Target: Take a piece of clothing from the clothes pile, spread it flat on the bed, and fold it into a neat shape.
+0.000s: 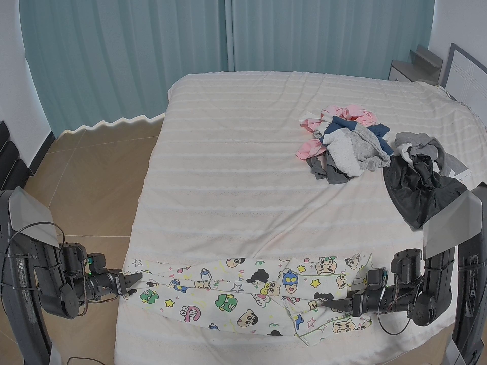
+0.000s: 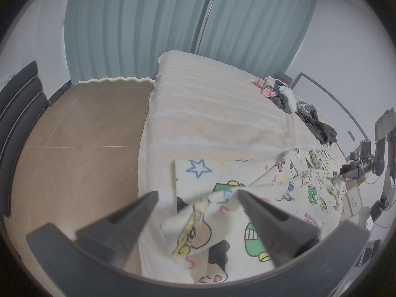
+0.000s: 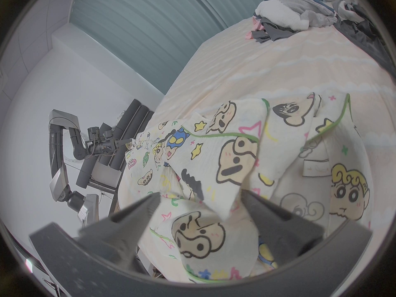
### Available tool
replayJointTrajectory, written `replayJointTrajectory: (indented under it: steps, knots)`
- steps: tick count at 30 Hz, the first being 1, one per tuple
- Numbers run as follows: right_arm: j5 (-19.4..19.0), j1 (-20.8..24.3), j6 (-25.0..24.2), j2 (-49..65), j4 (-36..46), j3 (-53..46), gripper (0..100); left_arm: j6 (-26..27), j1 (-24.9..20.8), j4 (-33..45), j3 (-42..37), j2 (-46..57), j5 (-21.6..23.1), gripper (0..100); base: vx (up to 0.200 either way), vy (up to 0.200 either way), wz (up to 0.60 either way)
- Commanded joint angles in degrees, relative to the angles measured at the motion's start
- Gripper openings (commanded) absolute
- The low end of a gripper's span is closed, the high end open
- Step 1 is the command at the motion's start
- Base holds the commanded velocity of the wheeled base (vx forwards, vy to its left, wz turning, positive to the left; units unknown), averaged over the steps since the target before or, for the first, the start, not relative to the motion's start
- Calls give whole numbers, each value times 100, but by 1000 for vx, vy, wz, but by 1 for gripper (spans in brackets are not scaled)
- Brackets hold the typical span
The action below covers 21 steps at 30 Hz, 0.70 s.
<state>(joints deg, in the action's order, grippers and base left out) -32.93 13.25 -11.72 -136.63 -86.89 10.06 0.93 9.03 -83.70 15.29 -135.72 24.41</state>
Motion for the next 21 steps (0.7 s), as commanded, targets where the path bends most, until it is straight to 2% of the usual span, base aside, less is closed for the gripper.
replayJointTrajectory:
  steps: [1,2,4,8,12,14,17,21]
  knots:
    - [-3,-33,-15,67,-12,-4,100,-268,28,-182,18,45,-6,100,0,0,0]
    - [-3,-33,-15,67,-12,-4,100,-268,28,-182,18,45,-6,100,0,0,0]
    - [-3,-174,-41,365,-82,-4,100,-1007,213,-630,45,283,-68,100,0,0,0]
    - [-3,-350,-94,866,-64,5,100,-1622,494,-630,176,590,-85,100,0,0,0]
    - [58,-534,-173,1262,-38,49,100,-2193,714,-630,299,617,-463,100,0,0,0]
    - [225,-560,-252,1455,-38,67,100,-2852,758,-630,229,713,-542,100,0,0,0]
    - [735,-517,-287,1552,32,-4,100,-3556,758,-630,80,845,-533,100,0,0,0]
    - [1025,-481,-279,1622,366,-92,100,-3643,758,-630,-316,836,-489,100,0,0,0]
